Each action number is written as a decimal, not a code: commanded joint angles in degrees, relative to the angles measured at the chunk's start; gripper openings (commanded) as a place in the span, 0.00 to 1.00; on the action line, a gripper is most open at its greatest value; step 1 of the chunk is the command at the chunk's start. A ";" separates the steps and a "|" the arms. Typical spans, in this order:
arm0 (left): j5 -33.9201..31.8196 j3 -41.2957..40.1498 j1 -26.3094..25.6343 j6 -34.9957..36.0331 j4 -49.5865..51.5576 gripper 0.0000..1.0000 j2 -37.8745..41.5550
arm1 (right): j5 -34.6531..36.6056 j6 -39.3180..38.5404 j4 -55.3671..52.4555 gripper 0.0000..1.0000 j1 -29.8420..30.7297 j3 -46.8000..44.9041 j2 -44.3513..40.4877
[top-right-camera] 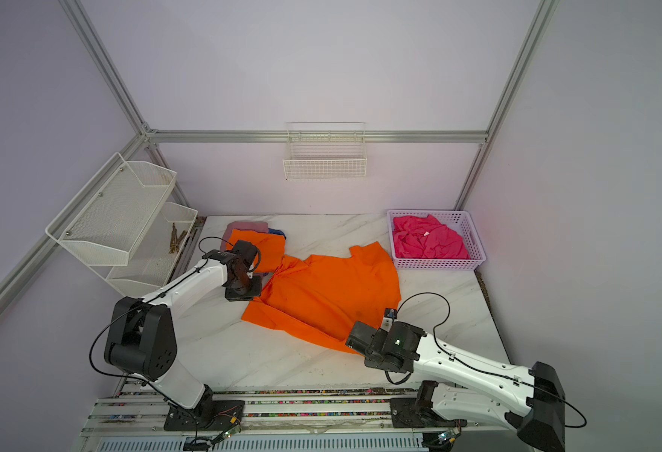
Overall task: Fold and stack t-shirts
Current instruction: Fold the T-shirt.
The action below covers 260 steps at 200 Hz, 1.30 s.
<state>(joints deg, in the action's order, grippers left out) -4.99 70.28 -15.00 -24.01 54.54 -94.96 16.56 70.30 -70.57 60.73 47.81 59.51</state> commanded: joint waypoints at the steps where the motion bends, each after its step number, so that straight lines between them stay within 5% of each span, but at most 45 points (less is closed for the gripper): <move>1: -1.12 1.88 0.90 1.67 -0.04 0.00 0.05 | 2.73 0.33 -1.94 0.00 -0.57 1.67 -0.05; 165: 0.04 3.76 1.91 2.97 -1.02 0.00 -0.56 | 3.41 -6.95 -0.85 0.00 -7.47 5.32 2.89; 260: 3.11 2.05 1.93 3.25 1.53 0.00 4.63 | -7.07 -10.53 -3.95 0.00 -7.56 6.30 -3.27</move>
<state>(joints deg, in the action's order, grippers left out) -3.09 72.38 -13.52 -21.78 55.35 -92.23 13.67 61.39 -72.75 53.39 52.86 57.69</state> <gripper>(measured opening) 0.049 0.067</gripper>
